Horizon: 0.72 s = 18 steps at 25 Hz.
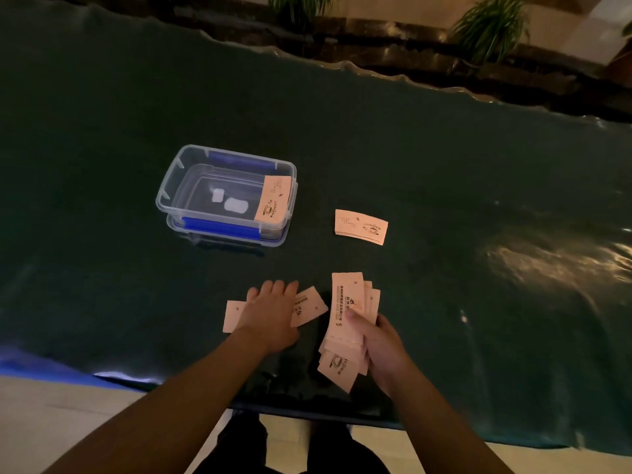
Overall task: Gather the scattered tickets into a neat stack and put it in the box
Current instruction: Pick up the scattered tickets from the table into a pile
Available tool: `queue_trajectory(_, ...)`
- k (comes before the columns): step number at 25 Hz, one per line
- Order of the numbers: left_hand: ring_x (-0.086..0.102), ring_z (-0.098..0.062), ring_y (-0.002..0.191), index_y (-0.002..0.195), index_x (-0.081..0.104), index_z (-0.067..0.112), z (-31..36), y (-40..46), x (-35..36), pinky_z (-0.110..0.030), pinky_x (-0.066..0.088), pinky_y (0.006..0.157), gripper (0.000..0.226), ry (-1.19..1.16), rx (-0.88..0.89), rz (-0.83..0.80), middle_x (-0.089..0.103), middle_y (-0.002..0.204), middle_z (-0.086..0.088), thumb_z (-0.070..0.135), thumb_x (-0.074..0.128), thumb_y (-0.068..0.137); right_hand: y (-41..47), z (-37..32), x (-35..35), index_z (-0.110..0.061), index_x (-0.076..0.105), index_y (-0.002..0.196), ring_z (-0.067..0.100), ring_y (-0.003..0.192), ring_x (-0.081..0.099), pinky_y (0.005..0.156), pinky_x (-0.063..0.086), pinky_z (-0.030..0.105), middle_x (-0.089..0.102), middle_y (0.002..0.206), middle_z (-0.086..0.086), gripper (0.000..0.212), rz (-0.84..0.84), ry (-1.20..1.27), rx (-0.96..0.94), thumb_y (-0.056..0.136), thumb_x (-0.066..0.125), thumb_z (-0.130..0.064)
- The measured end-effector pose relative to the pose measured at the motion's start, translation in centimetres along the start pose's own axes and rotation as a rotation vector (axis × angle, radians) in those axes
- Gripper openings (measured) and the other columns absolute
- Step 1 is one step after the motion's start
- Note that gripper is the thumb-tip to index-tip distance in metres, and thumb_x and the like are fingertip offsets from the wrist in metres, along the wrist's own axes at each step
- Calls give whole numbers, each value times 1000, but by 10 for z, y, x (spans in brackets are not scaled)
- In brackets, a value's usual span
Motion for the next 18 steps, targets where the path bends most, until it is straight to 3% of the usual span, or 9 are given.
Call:
queue_trajectory(3, 50, -32, 134, 157, 21, 24, -7, -4, -5, -52, 44, 109, 112, -113, -158, 63, 48, 149, -9, 63, 76, 68, 2, -3, 5, -25, 68, 133, 28, 103, 82, 87, 64, 53, 85, 114, 3, 42, -14, -6, 5, 94, 82, -29)
queue_trajectory(7, 60, -36, 123, 154, 16, 21, -20, -21, -5, -47, 56, 92, 110, -337, -435, 41, 50, 144, -16, 68, 71, 72, 0, -5, 23, -22, 71, 131, 29, 108, 81, 88, 63, 51, 85, 117, 5, 35, -74, -18, 26, 98, 78, -26)
queue_trajectory(12, 70, -32, 102, 131, 36, 9, -32, -48, 5, -39, 52, 74, 81, -418, -665, -45, 66, 116, -13, 76, 49, 88, 2, -8, 54, -22, 71, 130, 28, 108, 80, 93, 63, 54, 85, 116, 5, 33, -142, -124, 48, 97, 78, -26)
queue_trajectory(14, 73, -31, 93, 118, 55, 6, -36, -58, 13, -39, 59, 79, 71, -621, -727, -128, 70, 109, -14, 72, 41, 95, 5, -14, 64, -25, 71, 129, 24, 105, 81, 89, 64, 50, 85, 114, 1, 35, -176, -217, 35, 95, 80, -28)
queue_trajectory(16, 76, -31, 79, 102, 63, 9, -35, -68, 18, -43, 66, 79, 61, -968, -815, -216, 73, 97, -16, 66, 40, 100, 8, -27, 74, -27, 70, 127, 16, 96, 83, 81, 64, 42, 86, 108, -4, 37, -240, -352, 17, 92, 82, -30)
queue_trajectory(18, 76, -34, 74, 95, 64, 7, -36, -71, 17, -49, 67, 75, 57, -1168, -857, -150, 74, 90, -19, 59, 41, 103, 13, -42, 87, -31, 69, 121, 11, 92, 83, 80, 64, 40, 86, 102, -10, 35, -331, -530, 1, 90, 84, -34)
Point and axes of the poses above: each hand's wrist, its own y-axis towards the middle knuckle, its own x-axis out of the palm, z = x × y, the point moved 1 cm from there along y, towards the middle knuckle
